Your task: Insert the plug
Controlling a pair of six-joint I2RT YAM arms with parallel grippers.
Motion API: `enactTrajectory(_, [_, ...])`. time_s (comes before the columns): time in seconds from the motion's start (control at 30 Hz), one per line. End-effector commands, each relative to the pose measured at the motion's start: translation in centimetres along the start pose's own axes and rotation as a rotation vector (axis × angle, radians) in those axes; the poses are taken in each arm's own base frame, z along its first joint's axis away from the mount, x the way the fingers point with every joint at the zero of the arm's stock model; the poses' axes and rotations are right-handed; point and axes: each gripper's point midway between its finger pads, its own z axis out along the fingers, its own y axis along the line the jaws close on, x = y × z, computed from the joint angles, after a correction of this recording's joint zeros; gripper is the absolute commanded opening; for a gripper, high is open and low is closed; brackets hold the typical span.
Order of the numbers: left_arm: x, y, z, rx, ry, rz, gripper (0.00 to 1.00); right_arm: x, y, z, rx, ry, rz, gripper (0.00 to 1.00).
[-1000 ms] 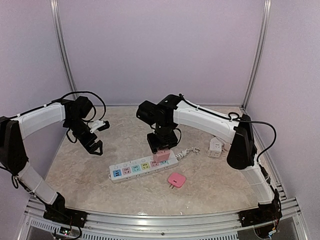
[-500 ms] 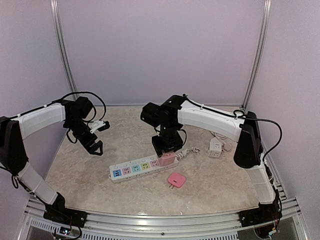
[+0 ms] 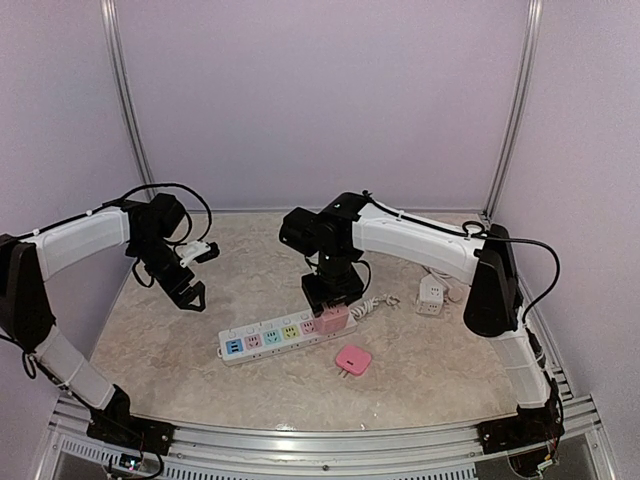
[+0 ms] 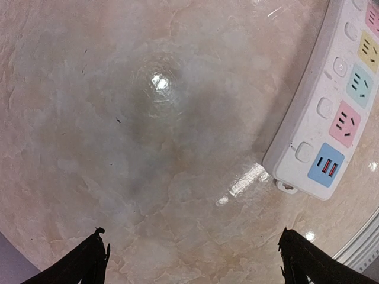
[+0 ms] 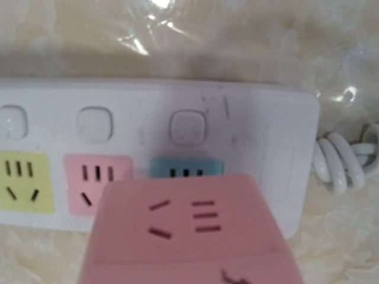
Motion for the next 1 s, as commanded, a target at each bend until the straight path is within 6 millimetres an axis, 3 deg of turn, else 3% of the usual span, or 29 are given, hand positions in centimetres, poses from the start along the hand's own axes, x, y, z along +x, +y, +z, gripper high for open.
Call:
enactTrajectory(0.0, [0.0,-0.1,-0.4,-0.015,-0.017,0.005,0.99,2.3,-1.2,0.4,0.061,0.111,-0.028,0.0])
enactTrajectory(0.57, [0.1,-0.1,-0.4,-0.018,-0.02,0.007,0.99,1.8,-2.8,2.4,0.123,0.127,-0.02,0.0])
enactTrajectory(0.87, [0.3,-0.1,-0.4,-0.016,-0.018,0.008,0.99,3.2,-4.0,5.2,0.19,0.217,-0.024,0.0])
enactTrajectory(0.97, [0.2,-0.1,-0.4,-0.018,-0.019,0.009,0.99,3.6,-3.9,4.9,0.181,0.231,-0.028,0.0])
